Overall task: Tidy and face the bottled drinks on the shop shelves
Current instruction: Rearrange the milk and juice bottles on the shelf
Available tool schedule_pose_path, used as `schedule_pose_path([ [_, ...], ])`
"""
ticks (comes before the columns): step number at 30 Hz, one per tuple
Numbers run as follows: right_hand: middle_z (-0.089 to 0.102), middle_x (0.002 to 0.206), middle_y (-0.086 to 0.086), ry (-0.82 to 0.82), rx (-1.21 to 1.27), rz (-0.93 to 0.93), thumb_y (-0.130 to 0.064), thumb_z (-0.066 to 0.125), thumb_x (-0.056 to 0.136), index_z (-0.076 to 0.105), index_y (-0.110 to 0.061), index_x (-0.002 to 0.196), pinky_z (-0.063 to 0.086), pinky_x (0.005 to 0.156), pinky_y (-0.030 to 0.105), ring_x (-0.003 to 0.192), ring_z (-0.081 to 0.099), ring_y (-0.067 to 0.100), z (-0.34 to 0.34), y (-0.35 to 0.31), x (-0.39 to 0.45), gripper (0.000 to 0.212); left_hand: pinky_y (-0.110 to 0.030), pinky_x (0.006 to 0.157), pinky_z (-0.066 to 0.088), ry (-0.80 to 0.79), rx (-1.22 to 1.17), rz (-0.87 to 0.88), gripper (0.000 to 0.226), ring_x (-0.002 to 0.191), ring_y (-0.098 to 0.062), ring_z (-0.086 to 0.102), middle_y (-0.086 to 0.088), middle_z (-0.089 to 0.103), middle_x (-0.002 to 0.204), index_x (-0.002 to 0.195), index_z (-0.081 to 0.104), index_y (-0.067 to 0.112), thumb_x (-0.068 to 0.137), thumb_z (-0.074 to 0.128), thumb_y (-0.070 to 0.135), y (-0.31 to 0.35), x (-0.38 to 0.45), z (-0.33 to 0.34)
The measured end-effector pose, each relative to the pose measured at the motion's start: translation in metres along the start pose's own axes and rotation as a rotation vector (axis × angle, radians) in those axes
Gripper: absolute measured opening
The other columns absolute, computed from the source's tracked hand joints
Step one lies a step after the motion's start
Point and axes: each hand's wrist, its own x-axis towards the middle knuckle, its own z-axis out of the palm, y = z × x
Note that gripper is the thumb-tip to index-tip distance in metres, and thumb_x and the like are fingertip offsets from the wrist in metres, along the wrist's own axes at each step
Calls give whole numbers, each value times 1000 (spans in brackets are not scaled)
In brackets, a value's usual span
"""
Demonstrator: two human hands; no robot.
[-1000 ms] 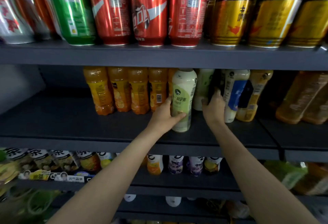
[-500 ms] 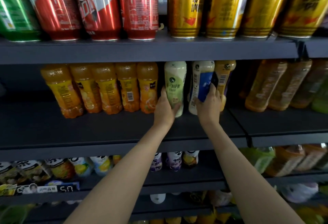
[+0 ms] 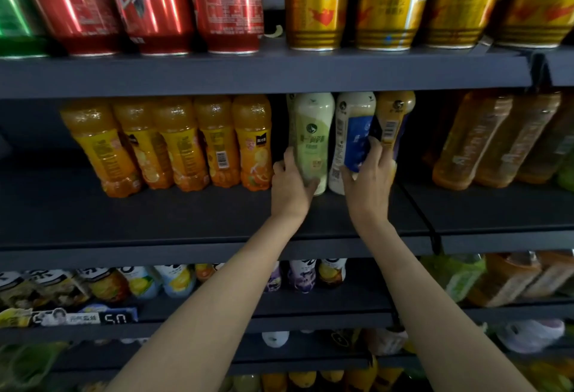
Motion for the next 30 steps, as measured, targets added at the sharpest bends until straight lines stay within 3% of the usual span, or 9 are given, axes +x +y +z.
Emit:
schedule_pose_path([
  [3, 47, 121, 26, 174, 118, -204, 0, 68, 80, 48, 6, 122, 37, 94, 26, 112, 50, 37, 0, -17, -12, 46, -33, 103, 38, 115, 2, 83, 61, 124, -26, 42, -13, 38, 137, 140, 30, 8, 88, 61, 9, -17, -15, -20],
  [7, 51, 119, 23, -20, 268, -304, -5, 65, 85, 47, 6, 123, 44, 91, 30, 110, 54, 34, 27, -59, -19, 44, -26, 96, 37, 266, 16, 103, 48, 118, -27, 46, -14, 45, 126, 131, 39, 4, 87, 58, 6, -43, -23, -58],
  [10, 40, 136, 20, -330, 269, -206, -14, 67, 86, 29, 4, 140, 38, 99, 32, 126, 43, 32, 58, -84, -18, 69, -22, 94, 33, 286, 41, 52, 52, 122, -24, 42, -11, 43, 129, 134, 36, 5, 87, 56, 6, -58, -23, -85],
  [12, 37, 142, 20, -440, 281, -22, -19, 69, 85, 20, 2, 145, 35, 102, 36, 130, 39, 33, 77, -93, -10, 80, -20, 91, 33, 292, 60, 48, 49, 120, -23, 43, -9, 43, 128, 132, 37, 7, 87, 56, 6, -66, -25, -99],
  [16, 54, 127, 21, -439, 268, 162, -28, 74, 80, 39, 2, 130, 44, 95, 45, 119, 52, 36, 94, -103, -4, 69, -10, 90, 25, 271, 82, 44, 50, 124, -20, 39, -9, 41, 133, 135, 36, 7, 88, 54, 6, -79, -29, -118],
  [21, 59, 119, 17, -381, 238, 186, -28, 76, 78, 45, 1, 117, 45, 85, 37, 111, 57, 33, 74, -108, -21, 58, -11, 96, 24, 32, 10, 91, 63, 131, -17, 36, -6, 37, 143, 143, 26, 10, 90, 58, 14, -88, -31, -138],
  [25, 62, 115, 7, -492, 496, 212, -18, 77, 77, 42, -10, 123, 50, 92, 39, 104, 60, 21, 39, -130, -42, 58, -7, 93, 26, -261, -183, 124, 72, 124, -2, 35, 10, 39, 134, 145, 20, 19, 88, 63, 20, -78, -35, -162],
  [27, 63, 110, 2, -572, 728, 276, -8, 75, 78, 37, -18, 124, 52, 91, 39, 100, 62, 15, 22, -146, -56, 60, -7, 91, 33, -412, -322, 37, 67, 121, 0, 40, 18, 42, 126, 143, 27, 23, 87, 64, 22, -75, -41, -178],
  [30, 64, 113, 8, -647, 859, 384, -8, 72, 80, 41, -20, 125, 54, 87, 37, 101, 64, 20, 5, -169, -74, 56, -18, 93, 46, -499, -456, -57, 55, 113, -9, 55, 11, 58, 117, 132, 44, 25, 82, 69, 25, -79, -52, -198],
])
